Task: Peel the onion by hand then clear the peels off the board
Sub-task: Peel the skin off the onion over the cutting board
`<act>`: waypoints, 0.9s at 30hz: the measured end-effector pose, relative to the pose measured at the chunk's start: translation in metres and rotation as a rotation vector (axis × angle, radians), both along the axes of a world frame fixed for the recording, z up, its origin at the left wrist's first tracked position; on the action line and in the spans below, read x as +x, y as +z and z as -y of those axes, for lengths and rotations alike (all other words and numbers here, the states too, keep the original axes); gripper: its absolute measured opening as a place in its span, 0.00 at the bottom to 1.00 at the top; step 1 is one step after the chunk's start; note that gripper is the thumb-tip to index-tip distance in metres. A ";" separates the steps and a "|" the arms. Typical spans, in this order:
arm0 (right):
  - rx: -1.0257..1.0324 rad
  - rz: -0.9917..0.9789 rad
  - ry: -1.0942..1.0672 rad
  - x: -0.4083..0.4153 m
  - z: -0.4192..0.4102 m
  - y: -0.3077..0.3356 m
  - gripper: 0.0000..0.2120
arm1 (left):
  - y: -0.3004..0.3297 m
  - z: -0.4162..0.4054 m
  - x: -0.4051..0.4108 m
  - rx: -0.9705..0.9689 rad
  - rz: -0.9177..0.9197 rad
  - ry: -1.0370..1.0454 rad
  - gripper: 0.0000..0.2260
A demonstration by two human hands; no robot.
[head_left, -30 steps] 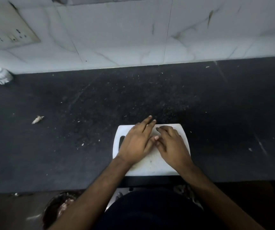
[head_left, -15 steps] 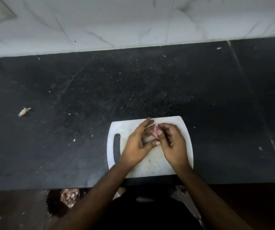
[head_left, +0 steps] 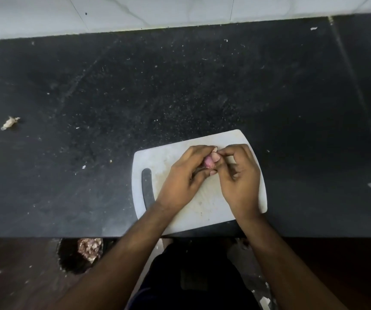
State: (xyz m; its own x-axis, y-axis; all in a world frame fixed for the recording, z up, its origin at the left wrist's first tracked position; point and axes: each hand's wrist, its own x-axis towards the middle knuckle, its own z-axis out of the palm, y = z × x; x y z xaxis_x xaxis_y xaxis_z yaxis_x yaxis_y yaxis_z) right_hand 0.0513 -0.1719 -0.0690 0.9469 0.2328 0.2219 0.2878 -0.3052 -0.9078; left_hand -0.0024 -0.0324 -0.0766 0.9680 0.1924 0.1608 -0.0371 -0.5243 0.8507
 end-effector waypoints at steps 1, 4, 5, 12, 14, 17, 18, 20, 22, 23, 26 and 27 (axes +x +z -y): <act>0.002 0.003 -0.010 0.000 0.000 0.000 0.02 | 0.000 0.000 0.001 0.000 0.002 -0.021 0.22; -0.032 0.055 -0.058 -0.003 0.001 -0.005 0.02 | -0.002 -0.003 0.005 0.026 0.001 -0.084 0.23; -0.049 0.079 -0.071 -0.004 0.002 -0.008 0.03 | -0.004 -0.003 0.005 0.035 0.002 -0.088 0.23; -0.116 0.173 -0.012 -0.001 0.002 -0.019 0.03 | -0.011 -0.005 0.005 0.029 0.028 -0.052 0.22; -0.111 0.186 0.003 0.000 0.003 -0.020 0.02 | -0.011 -0.004 0.005 0.028 0.028 -0.046 0.19; -0.112 0.235 0.040 -0.005 0.002 -0.019 0.04 | -0.010 -0.002 0.001 -0.104 0.006 0.008 0.17; -0.109 0.259 0.046 -0.007 0.002 -0.018 0.04 | -0.008 -0.003 0.000 -0.146 0.019 0.031 0.18; -0.082 0.253 0.013 -0.007 0.002 -0.020 0.05 | -0.008 -0.005 -0.001 -0.238 0.055 0.056 0.19; 0.008 0.139 -0.067 -0.008 0.003 -0.020 0.05 | -0.009 -0.011 -0.003 -0.330 0.089 0.063 0.18; 0.035 0.096 -0.104 -0.008 0.003 -0.019 0.05 | -0.010 -0.014 -0.004 -0.358 0.103 0.066 0.18; -0.045 0.100 -0.085 -0.008 0.002 -0.023 0.05 | -0.015 -0.020 -0.005 -0.403 0.109 0.025 0.19; -0.106 0.125 -0.055 -0.012 0.001 -0.023 0.08 | -0.016 -0.020 -0.006 -0.394 0.099 0.009 0.20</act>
State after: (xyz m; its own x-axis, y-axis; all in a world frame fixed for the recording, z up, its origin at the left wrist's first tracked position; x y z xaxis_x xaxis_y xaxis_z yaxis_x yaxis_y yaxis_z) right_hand 0.0396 -0.1729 -0.0915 0.9253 0.2097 0.3159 0.3768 -0.4162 -0.8275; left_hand -0.0081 -0.0129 -0.0924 0.9496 0.2666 0.1652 -0.1254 -0.1598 0.9791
